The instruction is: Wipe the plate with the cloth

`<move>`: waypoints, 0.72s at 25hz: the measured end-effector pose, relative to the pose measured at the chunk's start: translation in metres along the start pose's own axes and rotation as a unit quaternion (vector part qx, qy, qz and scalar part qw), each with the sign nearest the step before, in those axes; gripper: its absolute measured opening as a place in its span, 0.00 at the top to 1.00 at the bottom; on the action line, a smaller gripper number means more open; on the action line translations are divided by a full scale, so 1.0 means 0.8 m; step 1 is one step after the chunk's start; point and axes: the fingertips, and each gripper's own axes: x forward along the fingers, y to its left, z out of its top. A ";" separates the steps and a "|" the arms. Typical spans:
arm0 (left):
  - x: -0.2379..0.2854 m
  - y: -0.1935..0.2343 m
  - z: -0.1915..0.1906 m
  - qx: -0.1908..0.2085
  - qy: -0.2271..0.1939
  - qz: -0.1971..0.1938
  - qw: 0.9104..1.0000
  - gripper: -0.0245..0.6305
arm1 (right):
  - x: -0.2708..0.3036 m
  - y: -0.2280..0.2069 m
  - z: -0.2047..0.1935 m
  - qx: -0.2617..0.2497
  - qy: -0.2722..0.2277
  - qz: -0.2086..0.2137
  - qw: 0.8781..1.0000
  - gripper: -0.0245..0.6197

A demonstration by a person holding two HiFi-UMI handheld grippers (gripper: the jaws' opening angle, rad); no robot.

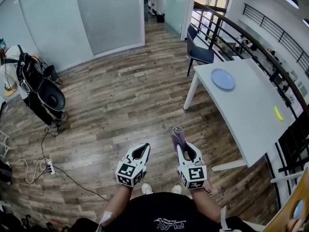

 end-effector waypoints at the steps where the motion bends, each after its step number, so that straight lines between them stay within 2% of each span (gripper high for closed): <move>1: -0.003 0.003 0.001 -0.002 0.001 -0.003 1.000 0.94 | 0.001 0.005 0.001 0.004 -0.001 -0.002 1.000 0.81; 11: -0.009 0.033 0.000 -0.010 0.007 -0.041 0.999 0.94 | 0.015 0.038 0.000 0.000 0.003 -0.026 1.000 0.81; 18: 0.012 0.036 0.000 0.000 0.009 -0.056 0.998 0.94 | 0.024 0.022 -0.001 -0.006 0.005 -0.043 0.999 0.81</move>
